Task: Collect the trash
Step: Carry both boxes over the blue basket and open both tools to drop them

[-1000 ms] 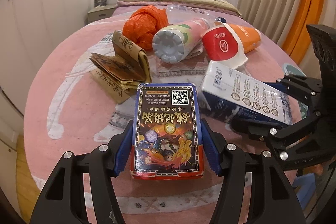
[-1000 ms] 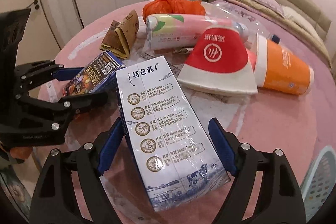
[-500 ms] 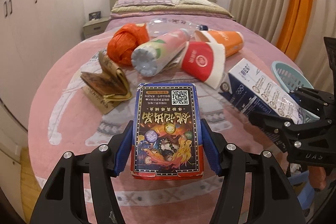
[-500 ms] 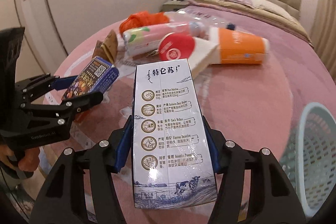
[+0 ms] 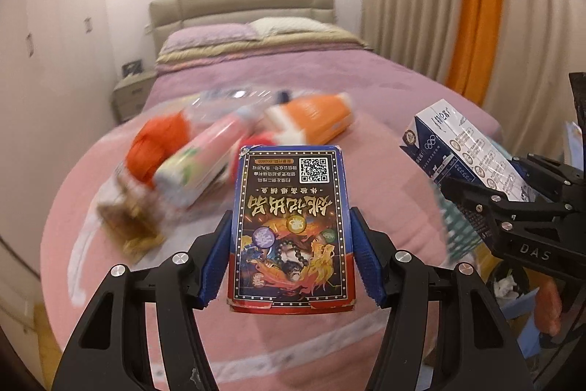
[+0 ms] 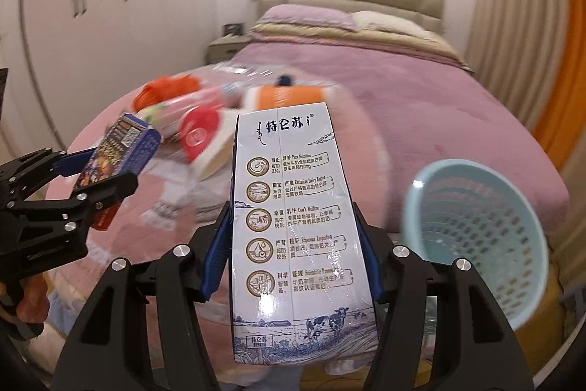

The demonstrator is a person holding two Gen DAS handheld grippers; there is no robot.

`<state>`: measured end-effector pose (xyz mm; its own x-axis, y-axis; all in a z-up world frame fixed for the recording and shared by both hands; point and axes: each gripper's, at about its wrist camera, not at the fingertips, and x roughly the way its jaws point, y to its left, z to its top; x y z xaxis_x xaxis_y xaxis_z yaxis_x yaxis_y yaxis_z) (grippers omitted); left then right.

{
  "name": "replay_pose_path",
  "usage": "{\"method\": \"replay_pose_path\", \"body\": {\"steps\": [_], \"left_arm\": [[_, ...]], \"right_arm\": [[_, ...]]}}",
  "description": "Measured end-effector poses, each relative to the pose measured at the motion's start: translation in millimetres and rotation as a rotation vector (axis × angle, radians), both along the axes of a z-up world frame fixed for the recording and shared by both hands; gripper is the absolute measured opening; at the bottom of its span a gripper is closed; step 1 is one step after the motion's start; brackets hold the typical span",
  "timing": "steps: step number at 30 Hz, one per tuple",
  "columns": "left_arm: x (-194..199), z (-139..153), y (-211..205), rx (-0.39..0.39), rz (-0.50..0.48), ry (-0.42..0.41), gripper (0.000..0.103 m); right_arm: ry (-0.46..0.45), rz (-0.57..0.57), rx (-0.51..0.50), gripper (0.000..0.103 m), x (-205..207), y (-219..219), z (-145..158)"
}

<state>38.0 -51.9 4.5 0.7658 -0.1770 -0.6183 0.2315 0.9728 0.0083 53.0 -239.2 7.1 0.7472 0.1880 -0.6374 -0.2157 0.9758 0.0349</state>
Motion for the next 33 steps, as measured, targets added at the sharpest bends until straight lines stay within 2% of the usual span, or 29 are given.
{"method": "replay_pose_path", "body": {"steps": [6,11,17,24,31,33], "left_arm": [[26.8,25.0,-57.4,-0.008,-0.123,-0.054,0.059],[60.5,28.2,-109.3,-0.086,-0.244,-0.022,0.059],[94.1,6.7,-159.7,-0.123,-0.318,0.046,0.059],[135.8,-37.4,-200.4,-0.201,-0.363,0.192,0.059],[136.0,-57.8,-216.9,-0.188,-0.371,0.23,0.06],[134.5,-58.7,-215.5,-0.188,-0.37,0.237,0.068]], "right_arm": [[-0.009,-0.203,0.059,0.056,8.3,-65.4,9.5],[0.023,-0.375,0.13,0.056,17.0,-125.8,3.8],[0.081,-0.514,0.194,0.056,32.8,-180.6,-16.2],[0.156,-0.61,0.244,0.056,49.2,-211.1,-46.8],[0.202,-0.661,0.266,0.058,51.9,-221.2,-65.3],[0.21,-0.678,0.26,0.059,51.6,-222.0,-67.9]]}}
